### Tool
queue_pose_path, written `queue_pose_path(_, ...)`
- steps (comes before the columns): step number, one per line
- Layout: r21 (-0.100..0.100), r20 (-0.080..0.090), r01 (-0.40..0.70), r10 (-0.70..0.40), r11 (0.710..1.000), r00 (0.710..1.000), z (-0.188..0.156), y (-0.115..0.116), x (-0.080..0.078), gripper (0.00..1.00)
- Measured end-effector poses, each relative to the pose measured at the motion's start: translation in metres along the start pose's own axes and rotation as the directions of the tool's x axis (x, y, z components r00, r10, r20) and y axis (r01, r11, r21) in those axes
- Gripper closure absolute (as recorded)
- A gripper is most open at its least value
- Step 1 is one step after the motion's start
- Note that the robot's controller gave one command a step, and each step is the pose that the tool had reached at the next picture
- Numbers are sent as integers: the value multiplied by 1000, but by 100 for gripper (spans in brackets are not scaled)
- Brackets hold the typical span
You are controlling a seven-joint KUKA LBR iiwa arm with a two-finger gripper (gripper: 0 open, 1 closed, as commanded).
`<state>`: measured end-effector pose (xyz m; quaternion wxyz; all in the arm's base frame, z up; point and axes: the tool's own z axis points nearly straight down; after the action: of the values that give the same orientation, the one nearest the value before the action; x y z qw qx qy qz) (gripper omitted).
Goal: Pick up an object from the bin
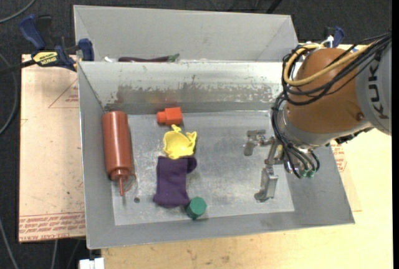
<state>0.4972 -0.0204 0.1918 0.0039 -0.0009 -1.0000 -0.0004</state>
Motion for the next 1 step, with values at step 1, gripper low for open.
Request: queue_pose_path(1, 1, 8, 1, -1, 1000, 1000, -4, 0, -2, 0)
